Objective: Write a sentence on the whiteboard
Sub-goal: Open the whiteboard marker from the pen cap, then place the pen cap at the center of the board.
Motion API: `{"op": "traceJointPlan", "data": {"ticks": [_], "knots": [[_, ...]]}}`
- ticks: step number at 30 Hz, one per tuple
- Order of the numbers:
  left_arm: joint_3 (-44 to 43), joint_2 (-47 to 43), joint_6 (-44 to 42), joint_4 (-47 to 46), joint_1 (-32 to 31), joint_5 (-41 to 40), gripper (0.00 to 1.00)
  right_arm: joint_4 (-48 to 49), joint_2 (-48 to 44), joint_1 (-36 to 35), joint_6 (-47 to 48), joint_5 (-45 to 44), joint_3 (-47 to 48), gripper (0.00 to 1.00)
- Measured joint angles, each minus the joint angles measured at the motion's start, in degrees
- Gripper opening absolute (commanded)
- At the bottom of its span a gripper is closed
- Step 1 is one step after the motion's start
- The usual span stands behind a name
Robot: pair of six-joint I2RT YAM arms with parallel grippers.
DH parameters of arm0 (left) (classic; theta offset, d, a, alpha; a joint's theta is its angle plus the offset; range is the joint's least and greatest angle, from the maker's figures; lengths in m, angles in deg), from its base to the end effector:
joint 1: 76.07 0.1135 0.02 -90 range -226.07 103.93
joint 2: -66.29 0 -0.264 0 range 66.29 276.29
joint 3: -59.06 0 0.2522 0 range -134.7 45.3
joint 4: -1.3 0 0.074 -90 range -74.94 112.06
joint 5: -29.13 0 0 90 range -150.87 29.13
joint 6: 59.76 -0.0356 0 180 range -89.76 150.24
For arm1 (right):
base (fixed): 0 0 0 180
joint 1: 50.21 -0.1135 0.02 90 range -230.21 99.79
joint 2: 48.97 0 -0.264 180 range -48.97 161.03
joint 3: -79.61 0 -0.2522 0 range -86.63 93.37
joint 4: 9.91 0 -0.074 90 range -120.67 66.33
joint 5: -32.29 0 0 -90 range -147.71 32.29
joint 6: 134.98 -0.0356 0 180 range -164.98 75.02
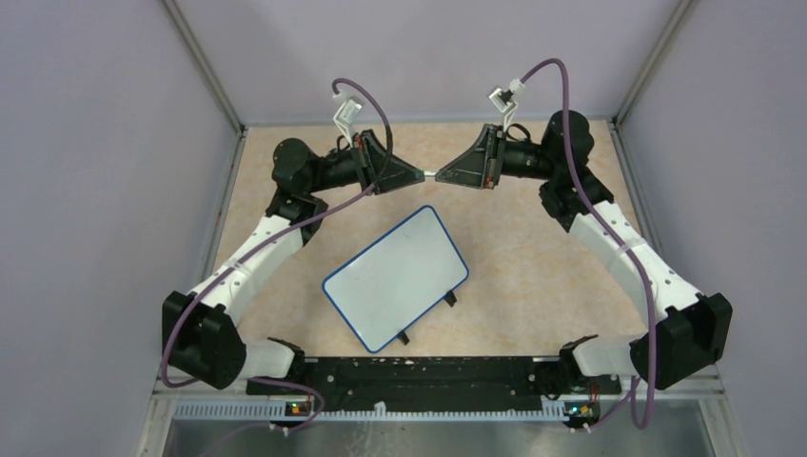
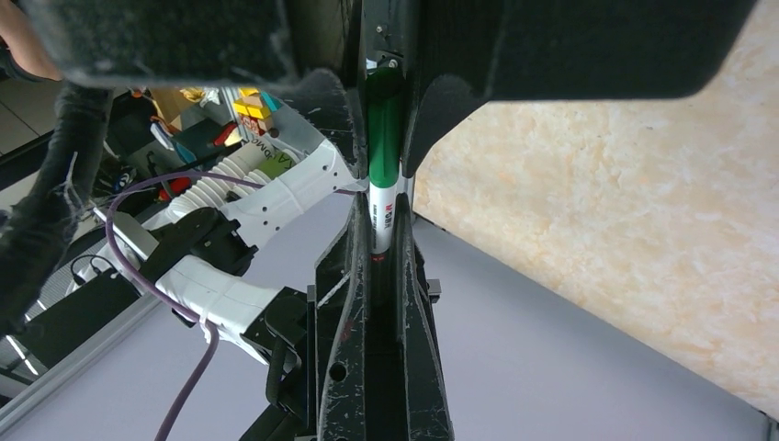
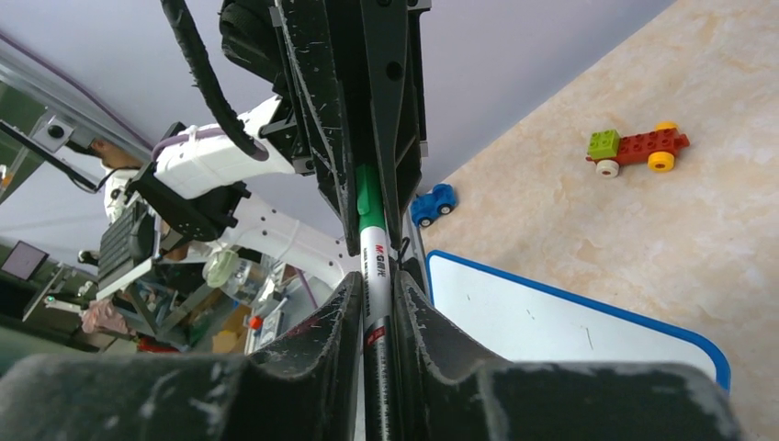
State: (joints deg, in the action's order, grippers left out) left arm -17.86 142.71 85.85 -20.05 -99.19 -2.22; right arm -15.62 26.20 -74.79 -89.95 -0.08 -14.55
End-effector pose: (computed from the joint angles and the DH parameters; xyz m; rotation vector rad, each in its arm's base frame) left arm 0.2604 -0.1442 0.4068 0.6443 1.4844 -1.7079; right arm 0.2539 0.1492 0.4234 -0.6358 1.6768 1.6514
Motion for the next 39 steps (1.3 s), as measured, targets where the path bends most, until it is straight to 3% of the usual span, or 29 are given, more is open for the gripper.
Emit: {"op": "traceJointPlan", "data": {"ticks": [3,17,26,31,39], "knots": [[-0.13,0.0,-0.61,0.35,-0.02,0.55,0.0,-0.42,0.0,0.04,0.26,0.09,0.0,0.0],[2.23,-0.55,0.37,-1.81,1.36,0.94,0.0,-2.54,-0.02,2.36,0.94,2.01,0.02,0.0],[6.6,-3.08,0.72,0.37,13.38,1.53,0.0,0.74,-2.27,15.93,-1.53,3.58,-0.44,0.0],[2.97,-3.93,-10.62,14.75,19.43,2.95,0.0,-9.16,-3.3,17.35,7.76,2.97,2.05,0.0],[-11.56,-3.85,-42.75,51.89,27.06,-6.36,0.0,-17.18,-5.4,21.2,15.26,1.7,1.77,0.0]]}}
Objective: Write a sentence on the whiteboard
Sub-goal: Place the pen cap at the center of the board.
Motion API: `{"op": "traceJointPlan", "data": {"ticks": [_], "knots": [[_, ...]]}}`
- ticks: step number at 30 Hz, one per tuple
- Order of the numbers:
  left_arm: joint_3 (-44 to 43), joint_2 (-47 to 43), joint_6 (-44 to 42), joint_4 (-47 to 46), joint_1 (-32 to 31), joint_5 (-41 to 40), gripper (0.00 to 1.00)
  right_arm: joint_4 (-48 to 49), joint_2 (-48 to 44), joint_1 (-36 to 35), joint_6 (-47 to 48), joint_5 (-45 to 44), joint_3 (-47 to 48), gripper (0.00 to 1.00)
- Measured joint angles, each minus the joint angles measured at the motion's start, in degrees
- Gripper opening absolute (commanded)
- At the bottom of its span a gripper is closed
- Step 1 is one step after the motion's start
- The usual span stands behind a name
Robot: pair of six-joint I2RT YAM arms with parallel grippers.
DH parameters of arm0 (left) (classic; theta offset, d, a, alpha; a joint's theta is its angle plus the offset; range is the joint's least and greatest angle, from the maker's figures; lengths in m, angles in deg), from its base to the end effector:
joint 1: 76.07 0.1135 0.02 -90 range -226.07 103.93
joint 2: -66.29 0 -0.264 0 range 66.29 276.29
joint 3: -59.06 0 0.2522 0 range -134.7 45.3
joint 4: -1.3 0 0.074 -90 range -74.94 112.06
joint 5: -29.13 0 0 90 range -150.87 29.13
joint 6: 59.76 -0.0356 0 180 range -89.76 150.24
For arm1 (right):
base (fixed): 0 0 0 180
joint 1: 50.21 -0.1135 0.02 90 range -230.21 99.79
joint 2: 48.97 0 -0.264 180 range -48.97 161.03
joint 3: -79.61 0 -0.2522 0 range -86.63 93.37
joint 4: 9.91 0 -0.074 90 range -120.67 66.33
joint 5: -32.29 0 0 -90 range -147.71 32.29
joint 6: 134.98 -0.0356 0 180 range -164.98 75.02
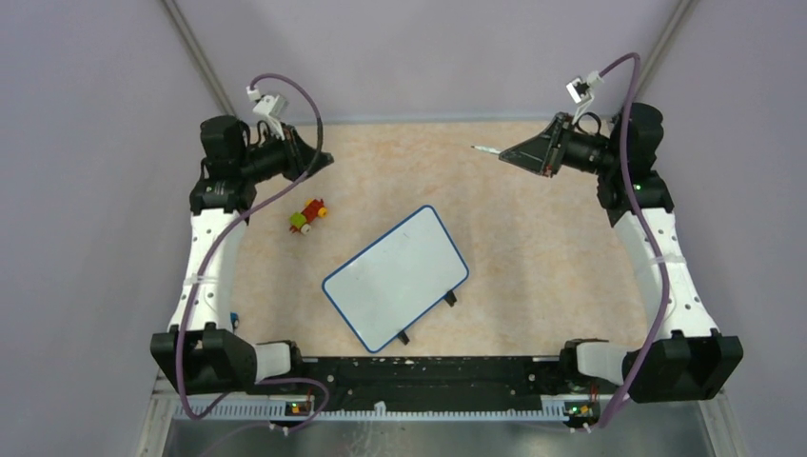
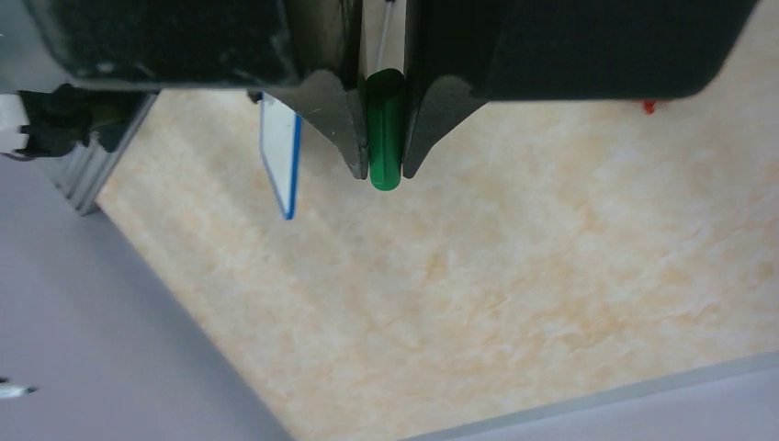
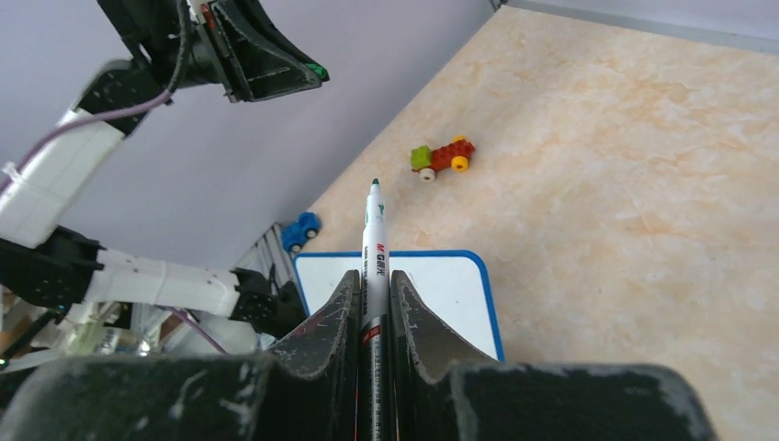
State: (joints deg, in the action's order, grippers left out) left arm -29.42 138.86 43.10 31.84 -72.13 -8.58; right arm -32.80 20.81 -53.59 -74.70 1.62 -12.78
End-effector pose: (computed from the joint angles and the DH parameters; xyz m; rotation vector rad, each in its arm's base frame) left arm 0.2774 -0.0091 0.4103 0.3901 1.7793 -0.9358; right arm 0.2584 0.0459 0.4303 -0.4418 1.7248 1.2737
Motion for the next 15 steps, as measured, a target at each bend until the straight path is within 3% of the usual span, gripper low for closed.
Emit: {"op": "traceJointPlan", "data": {"ticks": [7,15], "knots": [[-3.37,2.86,-22.43,21.9,0.04,-16.33,0.0,-10.47,0.09,1.25,10.08,1.16,0.96,0.0],[7.32,5.84,-33.99,30.71,0.04,-34.91,0.0,-29.4,3.41,-3.26,28.96,-9.25,7.91,0.0]]}}
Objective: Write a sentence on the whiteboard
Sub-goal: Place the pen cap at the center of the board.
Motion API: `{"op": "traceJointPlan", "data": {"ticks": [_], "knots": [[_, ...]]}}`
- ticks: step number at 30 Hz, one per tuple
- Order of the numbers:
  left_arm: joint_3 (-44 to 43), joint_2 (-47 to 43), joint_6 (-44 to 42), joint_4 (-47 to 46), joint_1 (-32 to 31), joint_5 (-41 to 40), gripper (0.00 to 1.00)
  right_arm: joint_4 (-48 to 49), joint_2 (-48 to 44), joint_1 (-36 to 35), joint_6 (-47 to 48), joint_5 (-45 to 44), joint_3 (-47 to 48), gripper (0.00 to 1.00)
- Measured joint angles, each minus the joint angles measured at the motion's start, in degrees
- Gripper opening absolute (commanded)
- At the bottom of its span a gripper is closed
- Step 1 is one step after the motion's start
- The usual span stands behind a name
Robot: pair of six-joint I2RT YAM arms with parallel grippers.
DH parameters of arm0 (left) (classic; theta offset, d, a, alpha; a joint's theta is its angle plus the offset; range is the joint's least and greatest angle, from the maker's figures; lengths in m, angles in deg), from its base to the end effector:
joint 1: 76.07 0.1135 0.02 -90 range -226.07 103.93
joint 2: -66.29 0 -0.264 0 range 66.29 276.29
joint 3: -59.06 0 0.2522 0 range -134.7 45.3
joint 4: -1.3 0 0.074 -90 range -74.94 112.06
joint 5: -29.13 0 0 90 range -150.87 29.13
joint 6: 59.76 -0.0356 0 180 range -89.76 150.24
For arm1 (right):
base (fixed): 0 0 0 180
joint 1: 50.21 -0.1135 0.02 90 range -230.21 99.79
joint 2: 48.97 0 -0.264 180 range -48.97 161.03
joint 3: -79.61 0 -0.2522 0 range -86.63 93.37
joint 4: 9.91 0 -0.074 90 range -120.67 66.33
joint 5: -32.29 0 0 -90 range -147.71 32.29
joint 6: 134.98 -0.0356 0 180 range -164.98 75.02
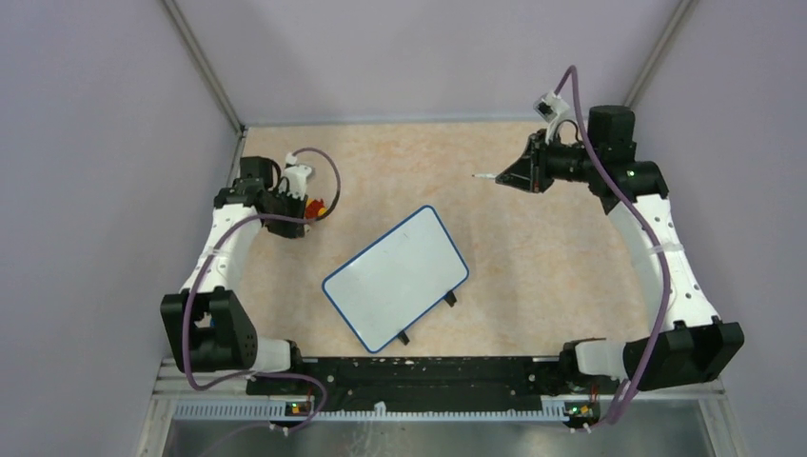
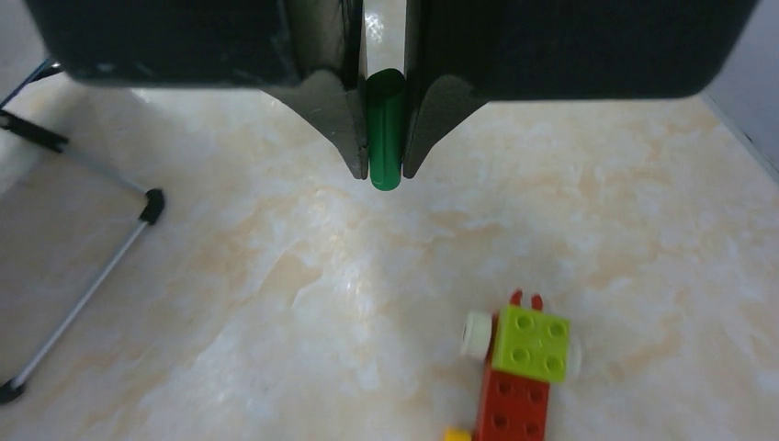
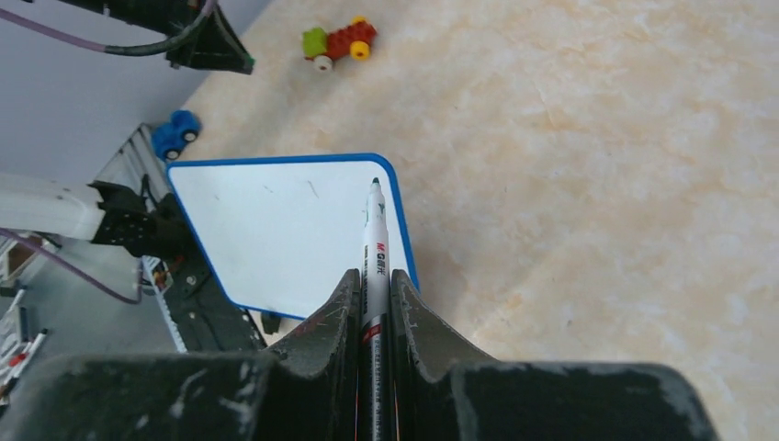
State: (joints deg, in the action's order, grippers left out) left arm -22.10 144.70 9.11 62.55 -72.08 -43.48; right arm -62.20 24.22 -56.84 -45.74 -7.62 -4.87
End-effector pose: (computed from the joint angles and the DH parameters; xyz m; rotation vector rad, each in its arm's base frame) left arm 0.2754 0.0085 0.2922 0.4856 2.4890 -0.2228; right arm 0.2559 0.0572 0.4137 -0.6283 1.9287 0.9861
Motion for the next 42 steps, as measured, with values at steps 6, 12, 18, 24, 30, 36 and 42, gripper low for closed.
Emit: {"op": "traceJointPlan", "data": {"ticks": [6,12,18,24,30,36,42], "knots": [[5.09,2.51,-1.62,0.52,0.0,-4.28,0.0,-3.74,1.57,-1.62,1.49,-11.21,0.0,0.0],[5.44,4.39,-1.42,-1.07,0.0,-4.37,0.0,-3.72,1.9,-0.55,1.55,-18.21,-0.37,0.0],[5.95,5.35,-1.36,-2.67,0.0,-4.44,0.0,-1.7,2.51,1.18,3.1,-20.55,-1.33,0.0],[8.35,5.81,-1.53,-4.22,0.0,-5.11,0.0,-1.99,2.8,1.16,3.87,-20.52,-2.16,0.0],[10.93,7.1,-1.55,-6.38,0.0,-6.38,0.0,-3.5,2.84,0.37,5.49,-19.61,-1.66,0.0],[13.77,8.98,-1.55,-9.77,0.0,-7.08,0.0,-4.46,2.84,-1.75,6.88,-19.39,0.13,0.0],[15.06,11.56,-1.55,-12.17,0.0,-7.98,0.04,-4.7,2.84,-2.64,7.08,-18.88,0.44,0.0]]}}
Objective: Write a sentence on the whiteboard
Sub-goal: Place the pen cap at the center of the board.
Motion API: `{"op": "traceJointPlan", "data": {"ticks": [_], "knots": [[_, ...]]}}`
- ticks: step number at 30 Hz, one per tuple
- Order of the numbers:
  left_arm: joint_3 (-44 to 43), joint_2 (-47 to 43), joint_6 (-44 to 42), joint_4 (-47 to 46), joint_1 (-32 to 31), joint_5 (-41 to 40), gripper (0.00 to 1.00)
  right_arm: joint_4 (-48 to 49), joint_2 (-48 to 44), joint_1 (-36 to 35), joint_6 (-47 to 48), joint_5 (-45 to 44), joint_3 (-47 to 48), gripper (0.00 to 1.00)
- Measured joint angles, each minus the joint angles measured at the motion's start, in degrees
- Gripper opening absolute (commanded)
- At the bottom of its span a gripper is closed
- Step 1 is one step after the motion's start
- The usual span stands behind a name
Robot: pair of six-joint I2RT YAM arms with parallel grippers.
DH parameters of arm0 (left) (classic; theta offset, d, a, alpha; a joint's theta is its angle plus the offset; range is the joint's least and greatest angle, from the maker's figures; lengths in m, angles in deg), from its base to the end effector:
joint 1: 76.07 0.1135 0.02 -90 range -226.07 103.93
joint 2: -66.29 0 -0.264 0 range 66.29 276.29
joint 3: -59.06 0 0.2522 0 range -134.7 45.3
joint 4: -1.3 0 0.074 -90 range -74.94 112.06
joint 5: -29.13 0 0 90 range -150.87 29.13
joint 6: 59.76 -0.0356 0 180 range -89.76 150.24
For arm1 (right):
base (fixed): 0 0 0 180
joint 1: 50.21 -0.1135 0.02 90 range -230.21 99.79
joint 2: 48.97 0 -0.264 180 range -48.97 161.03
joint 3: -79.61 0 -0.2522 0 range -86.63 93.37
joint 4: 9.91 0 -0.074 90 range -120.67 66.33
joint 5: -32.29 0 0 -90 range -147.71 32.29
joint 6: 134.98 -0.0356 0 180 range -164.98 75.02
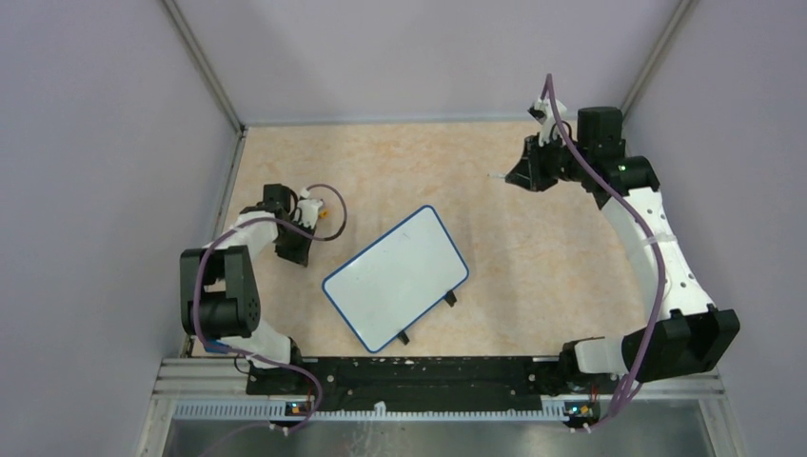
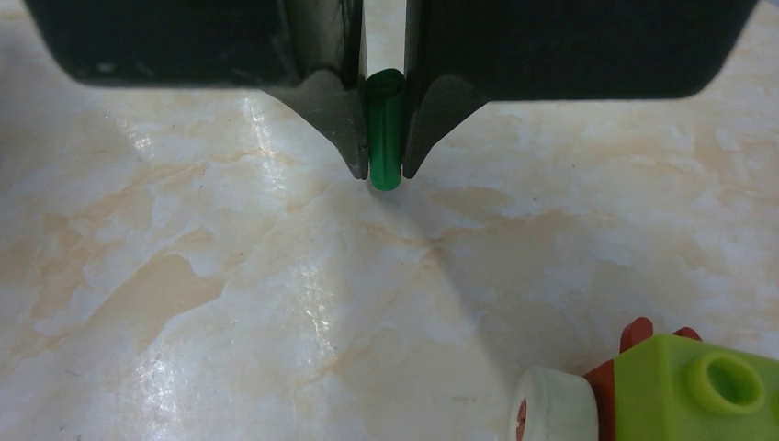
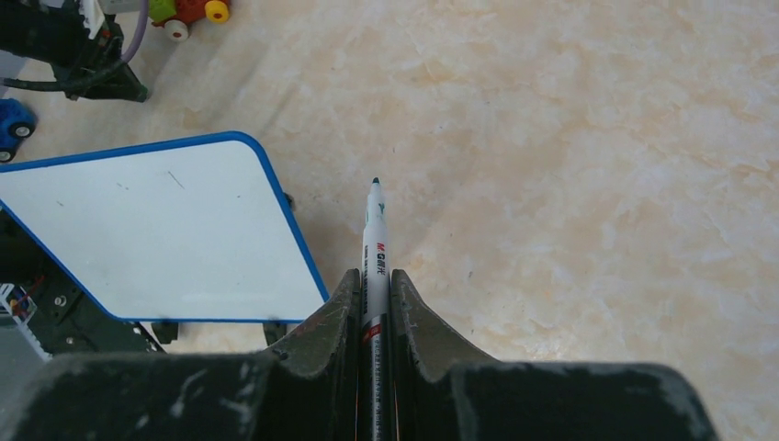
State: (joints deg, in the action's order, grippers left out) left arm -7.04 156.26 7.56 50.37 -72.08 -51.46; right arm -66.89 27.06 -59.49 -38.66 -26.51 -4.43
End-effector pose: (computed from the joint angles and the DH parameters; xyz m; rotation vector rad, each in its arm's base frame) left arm 0.2822 0.0139 0.1711 0.4908 2.7690 -0.1279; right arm 0.2701 0.0628 0.3927 -0.5902 2.0973 0.6301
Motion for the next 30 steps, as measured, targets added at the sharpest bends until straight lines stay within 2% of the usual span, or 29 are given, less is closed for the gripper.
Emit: {"op": "traceJointPlan", "data": {"ticks": [7,14,18,23,25,28,30], "knots": [[0.33,1.27,0.02,-1.53,0.0,-0.11,0.2,-0.04,0.0,-0.09,0.11,1.86,0.48,0.0],[0.31,1.29,-0.13,-1.55,-0.07,0.07,0.43,-0.11,0.0,-0.11,0.57,3.23,0.55,0.0],[0.28,0.94,-0.24,-0.61,-0.11,0.15,0.5,-0.07,0.0,-0.13,0.76,4.04,1.16,0.0],[-0.85,-0.48,-0.55,2.91,-0.11,0.2,0.69,-0.09,0.07,-0.26,1.22,5.66,1.55,0.0],[-2.6,-1.44,-0.63,4.98,-0.11,0.22,0.83,-0.09,0.09,-0.37,1.27,6.38,1.64,0.0],[-6.88,-3.28,-0.63,7.78,-0.11,0.61,0.98,-0.57,0.5,-0.81,1.27,6.88,2.32,0.0],[-10.88,-4.68,-0.39,9.44,-0.11,1.46,0.99,-0.94,0.9,-1.36,1.51,7.52,2.99,0.0]]}}
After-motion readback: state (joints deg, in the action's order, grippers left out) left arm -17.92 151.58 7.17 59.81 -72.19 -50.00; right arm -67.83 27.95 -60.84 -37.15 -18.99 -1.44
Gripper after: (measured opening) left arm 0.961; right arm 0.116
